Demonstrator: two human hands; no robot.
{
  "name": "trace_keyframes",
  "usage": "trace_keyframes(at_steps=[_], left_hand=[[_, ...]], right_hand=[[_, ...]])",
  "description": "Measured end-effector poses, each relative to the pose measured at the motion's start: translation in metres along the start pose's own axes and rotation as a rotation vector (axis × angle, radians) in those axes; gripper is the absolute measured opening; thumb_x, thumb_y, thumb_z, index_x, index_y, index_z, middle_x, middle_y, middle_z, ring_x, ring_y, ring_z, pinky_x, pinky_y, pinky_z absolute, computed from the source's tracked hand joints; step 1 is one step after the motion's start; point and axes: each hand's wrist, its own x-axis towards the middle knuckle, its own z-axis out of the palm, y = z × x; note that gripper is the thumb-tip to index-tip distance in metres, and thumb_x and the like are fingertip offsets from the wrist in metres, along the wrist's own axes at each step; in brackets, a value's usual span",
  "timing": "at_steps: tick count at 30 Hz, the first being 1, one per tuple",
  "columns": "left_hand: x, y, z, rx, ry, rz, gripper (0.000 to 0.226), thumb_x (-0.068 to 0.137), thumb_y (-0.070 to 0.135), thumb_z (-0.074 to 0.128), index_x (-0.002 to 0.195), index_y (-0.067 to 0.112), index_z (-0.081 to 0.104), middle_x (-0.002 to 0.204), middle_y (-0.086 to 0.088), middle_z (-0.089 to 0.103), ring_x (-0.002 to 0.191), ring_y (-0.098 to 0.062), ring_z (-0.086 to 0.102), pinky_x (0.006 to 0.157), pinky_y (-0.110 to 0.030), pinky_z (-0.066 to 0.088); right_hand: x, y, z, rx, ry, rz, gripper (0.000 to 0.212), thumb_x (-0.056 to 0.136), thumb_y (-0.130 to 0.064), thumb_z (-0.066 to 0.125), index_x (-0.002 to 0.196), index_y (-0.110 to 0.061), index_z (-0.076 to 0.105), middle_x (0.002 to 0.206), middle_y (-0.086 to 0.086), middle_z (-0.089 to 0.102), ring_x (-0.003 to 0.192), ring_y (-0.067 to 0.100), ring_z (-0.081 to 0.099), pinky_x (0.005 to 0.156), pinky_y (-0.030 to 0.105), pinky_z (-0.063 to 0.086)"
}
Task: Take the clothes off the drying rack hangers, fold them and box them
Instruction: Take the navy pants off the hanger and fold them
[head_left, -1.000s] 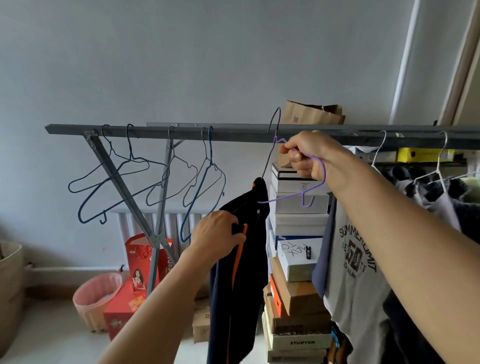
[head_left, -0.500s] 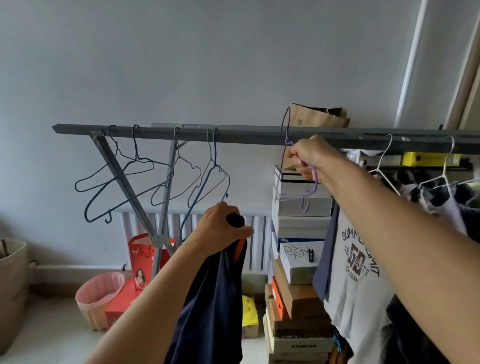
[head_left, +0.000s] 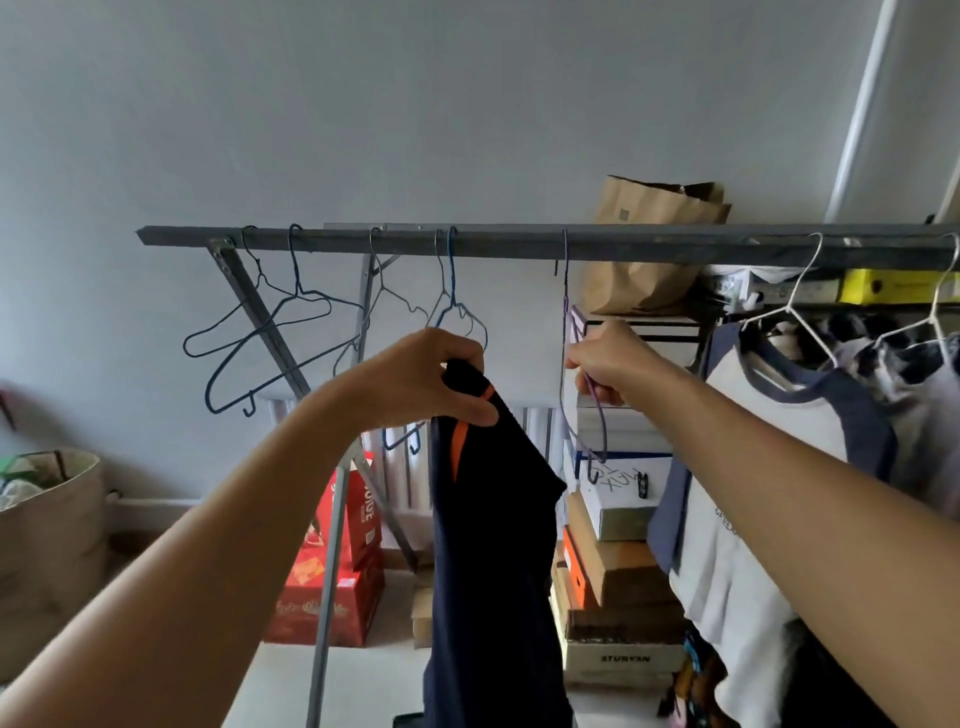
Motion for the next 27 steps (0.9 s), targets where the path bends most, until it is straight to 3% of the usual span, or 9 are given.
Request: trace_keyframes(at_steps=[4,5,7,9,11,15,21,24,27], left_hand=[[-0.002,0.004,-0.013,-0.001,0.01,0.05,0.025,0.076,0.018,0.081,0.075,0.009,0.058,0.061,0.003,0.051,0.057,-0.008,0.046,0.055,-0.018,0.037],[-0.002,0.004,-0.016,-0.004,0.003,0.066,0.024,0.076,0.016,0.081,0.075,0.008,0.058,0.064,-0.001,0.053,0.06,-0.01,0.048,0.059,-0.022,0.039],[-0.004,0.005,-0.024,-0.021,-0.008,0.092,0.021,0.078,0.008,0.079,0.077,0.004,0.058,0.069,-0.006,0.056,0.064,-0.011,0.053,0.064,-0.024,0.043],[-0.008,0.007,-0.033,-0.044,0.002,0.094,0.016,0.078,0.001,0.077,0.079,0.002,0.061,0.074,-0.006,0.063,0.068,-0.008,0.059,0.068,-0.019,0.048],[-0.013,0.008,-0.044,-0.079,0.028,0.08,0.014,0.078,-0.002,0.075,0.079,0.004,0.063,0.077,-0.006,0.066,0.071,-0.008,0.061,0.068,-0.016,0.049],[-0.028,-0.004,-0.073,-0.108,0.098,0.048,0.019,0.078,-0.006,0.073,0.074,0.007,0.06,0.073,-0.003,0.063,0.07,-0.01,0.057,0.065,-0.018,0.045],[-0.053,-0.048,-0.102,0.306,-0.096,-0.083,0.023,0.083,0.011,0.074,0.095,0.031,0.069,0.071,0.014,0.065,0.07,-0.005,0.06,0.07,-0.026,0.046],[-0.065,-0.067,-0.099,0.334,-0.112,-0.134,0.012,0.085,0.021,0.072,0.089,0.033,0.072,0.081,0.005,0.069,0.077,-0.016,0.065,0.072,-0.045,0.056],[-0.074,-0.07,-0.097,0.254,-0.076,-0.085,0.011,0.086,0.012,0.071,0.096,0.015,0.075,0.08,-0.002,0.068,0.066,-0.002,0.059,0.061,-0.017,0.049]], right_hand=[[-0.016,0.009,0.004,-0.469,0.354,-0.378,0.025,0.099,-0.023,0.041,0.115,-0.006,0.049,0.103,0.008,0.057,0.092,0.027,0.057,0.071,0.033,0.037],[-0.028,0.006,0.008,-0.357,0.4,-0.547,0.024,0.099,-0.026,0.04,0.111,-0.01,0.052,0.105,0.006,0.059,0.097,0.025,0.056,0.072,0.032,0.038],[-0.051,-0.005,0.016,0.012,0.141,-0.726,0.03,0.096,-0.038,0.042,0.1,-0.013,0.058,0.095,0.002,0.064,0.09,0.02,0.06,0.074,0.034,0.043],[-0.07,-0.012,0.027,0.219,-0.276,-0.69,0.032,0.091,-0.046,0.05,0.096,-0.016,0.061,0.084,-0.002,0.062,0.08,0.012,0.059,0.074,0.028,0.043],[-0.076,-0.01,0.039,0.17,-0.46,-0.674,0.021,0.09,-0.038,0.063,0.094,-0.017,0.063,0.078,-0.003,0.061,0.073,0.008,0.059,0.071,0.024,0.044],[-0.064,0.004,0.053,0.045,-0.514,-0.653,0.014,0.086,-0.017,0.069,0.077,-0.011,0.061,0.061,-0.007,0.048,0.059,0.007,0.048,0.06,0.025,0.036],[-0.052,0.003,0.038,-0.191,-0.407,-0.653,0.036,0.086,-0.034,0.07,0.075,-0.001,0.062,0.058,-0.003,0.045,0.051,0.007,0.039,0.054,0.022,0.03],[-0.049,-0.009,0.025,-0.273,-0.371,-0.688,0.034,0.086,-0.04,0.068,0.069,-0.01,0.064,0.057,-0.005,0.049,0.052,0.006,0.044,0.056,0.025,0.033],[-0.048,-0.017,0.012,-0.338,-0.357,-0.695,0.034,0.087,-0.04,0.067,0.062,-0.018,0.061,0.051,-0.011,0.048,0.05,0.003,0.043,0.058,0.028,0.034]])
